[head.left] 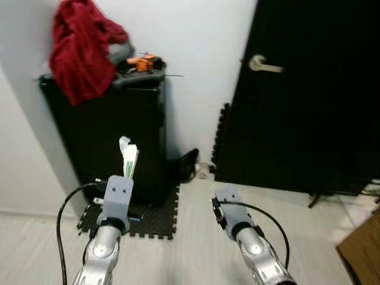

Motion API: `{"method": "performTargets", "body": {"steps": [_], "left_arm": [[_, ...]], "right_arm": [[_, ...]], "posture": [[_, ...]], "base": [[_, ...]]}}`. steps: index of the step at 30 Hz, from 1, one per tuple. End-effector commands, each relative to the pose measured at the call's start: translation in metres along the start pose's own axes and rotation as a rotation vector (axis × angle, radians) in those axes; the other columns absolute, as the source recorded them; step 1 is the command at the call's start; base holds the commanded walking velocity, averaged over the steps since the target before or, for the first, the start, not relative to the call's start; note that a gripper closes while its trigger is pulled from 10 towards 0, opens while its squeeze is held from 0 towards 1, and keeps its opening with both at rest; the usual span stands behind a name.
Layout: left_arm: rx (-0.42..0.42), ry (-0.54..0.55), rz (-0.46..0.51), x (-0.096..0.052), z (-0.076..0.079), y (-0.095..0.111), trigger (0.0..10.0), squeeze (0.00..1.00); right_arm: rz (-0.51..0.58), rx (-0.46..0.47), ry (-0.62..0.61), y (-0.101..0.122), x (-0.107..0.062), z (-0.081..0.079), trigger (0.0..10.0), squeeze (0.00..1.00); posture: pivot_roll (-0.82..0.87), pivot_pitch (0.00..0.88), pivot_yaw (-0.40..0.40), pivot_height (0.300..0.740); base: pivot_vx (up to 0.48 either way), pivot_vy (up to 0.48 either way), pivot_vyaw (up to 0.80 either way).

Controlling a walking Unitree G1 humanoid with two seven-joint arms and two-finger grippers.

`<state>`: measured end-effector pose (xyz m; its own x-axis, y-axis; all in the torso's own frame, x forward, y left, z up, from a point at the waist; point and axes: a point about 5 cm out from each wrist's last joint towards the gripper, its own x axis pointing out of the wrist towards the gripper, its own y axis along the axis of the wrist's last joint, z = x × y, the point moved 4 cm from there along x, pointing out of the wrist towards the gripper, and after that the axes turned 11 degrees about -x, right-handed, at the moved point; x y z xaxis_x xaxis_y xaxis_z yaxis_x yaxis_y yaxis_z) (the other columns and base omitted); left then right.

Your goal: Clean up the room

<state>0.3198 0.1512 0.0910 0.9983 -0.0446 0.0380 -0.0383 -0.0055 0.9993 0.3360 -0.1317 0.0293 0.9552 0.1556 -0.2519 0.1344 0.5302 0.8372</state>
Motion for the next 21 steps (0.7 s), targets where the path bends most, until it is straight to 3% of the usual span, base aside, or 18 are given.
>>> {"method": "performTargets", "body": {"steps": [1,7,13,21], "left_arm": [[0.025,0.012,-0.034,-0.005,-0.007,-0.007,10.0,0.0],[0.086,-0.021,-0.008,-0.005,-0.01,0.008,10.0,0.0],[0.083,0.009,0.007,-0.007,-0.017,0.015,10.0,0.0],[-0.009,0.109,-0.044,-0.012,-0.02,-0.015,10.0,0.0]], "right_arm": [[0.01,0.015,0.002,0.002,0.0,-0.003,10.0,0.0],[0.013,0.01,-0.006,0.003,0.002,0.001,10.0,0.0],[0.029,0.005,-0.011,0.005,0.003,0.004,10.0,0.0],[0.003,0.054,-0.025,0.002,0.005,0.004,10.0,0.0]], "posture": [[0.07,0.026,0.003,0.734],[0.11,0.031,0.024,0.734],[0.11,0.034,0.021,0.734],[0.07,0.029,-0.035,0.734]], "base": [[0.0,0.0,-0.8],[0.0,0.0,-0.8],[0.0,0.0,-0.8],[0.0,0.0,-0.8]]}}
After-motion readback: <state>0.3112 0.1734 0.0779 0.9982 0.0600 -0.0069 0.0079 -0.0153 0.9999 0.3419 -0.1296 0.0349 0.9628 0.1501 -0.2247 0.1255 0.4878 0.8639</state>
